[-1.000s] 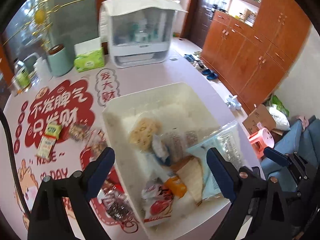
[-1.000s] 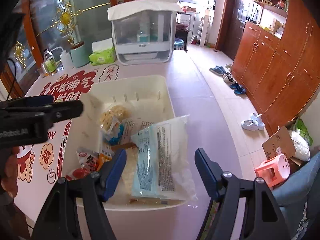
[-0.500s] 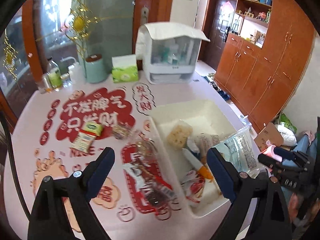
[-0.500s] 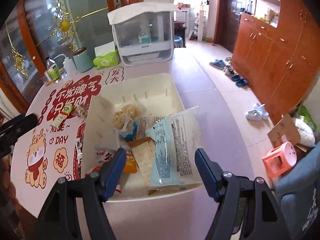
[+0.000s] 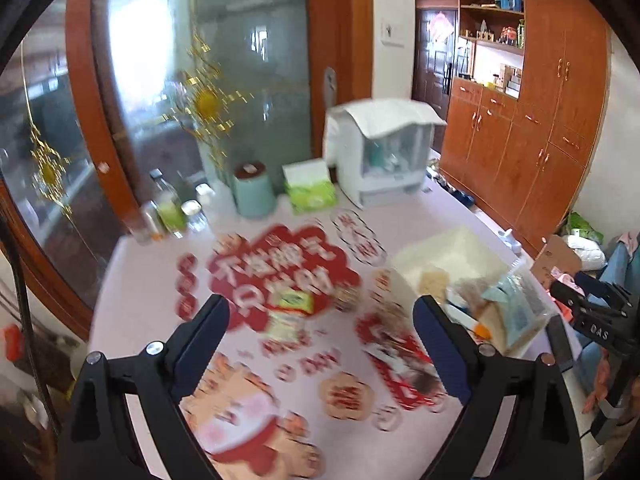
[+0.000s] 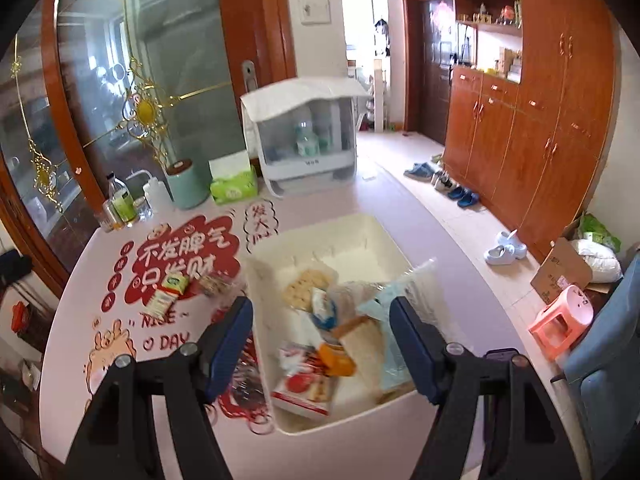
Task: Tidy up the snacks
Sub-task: 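Move both open tools back over the remaining snacks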
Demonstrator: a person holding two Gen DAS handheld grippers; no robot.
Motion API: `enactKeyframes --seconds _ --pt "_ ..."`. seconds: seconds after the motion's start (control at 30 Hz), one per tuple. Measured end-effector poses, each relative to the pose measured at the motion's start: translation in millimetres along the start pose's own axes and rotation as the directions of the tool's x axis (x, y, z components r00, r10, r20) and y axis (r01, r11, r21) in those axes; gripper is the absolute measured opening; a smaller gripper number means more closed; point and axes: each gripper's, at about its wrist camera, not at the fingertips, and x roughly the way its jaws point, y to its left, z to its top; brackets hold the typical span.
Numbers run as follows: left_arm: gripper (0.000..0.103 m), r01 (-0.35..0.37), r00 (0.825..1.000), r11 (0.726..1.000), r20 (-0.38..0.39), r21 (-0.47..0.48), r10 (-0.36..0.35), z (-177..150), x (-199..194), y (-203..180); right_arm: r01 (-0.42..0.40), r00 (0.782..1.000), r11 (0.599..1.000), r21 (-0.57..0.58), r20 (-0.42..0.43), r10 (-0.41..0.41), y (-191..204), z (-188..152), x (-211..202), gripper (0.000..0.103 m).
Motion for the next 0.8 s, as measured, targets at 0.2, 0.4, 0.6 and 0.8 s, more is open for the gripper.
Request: enactKeyframes --seconds 0.2,0.4,0.6,0.8 --pt "0.093 -0.036 0.998 0.997 0.051 0.063 0.033 30.1 -11.2 58.3 0.038 0.999 0.999 -0.009 0.013 -0.038 46.9 -5.2 -14.6 0.071" --pt "0.093 -0.018 0.999 0.990 0.033 0.138 0.014 36.9 7.3 80.8 0.068 0.998 0.997 -0.033 -0.008 -0.068 91.7 -25.5 -19.4 0.071" --pt "0.093 0.061 0.994 0.985 -0.095 0.161 -0.046 25.2 79.1 85.2 0.075 0.995 0.994 -0.081 -0.065 -0.081 119.1 -50.7 3.5 0.071" --pt "0.093 0.110 0.957 0.981 -0.285 0.160 -0.061 -9.4 182.7 74.1 0.080 0.986 0.992 -0.102 -0.140 -0.094 128.0 -89.6 55.7 0.071"
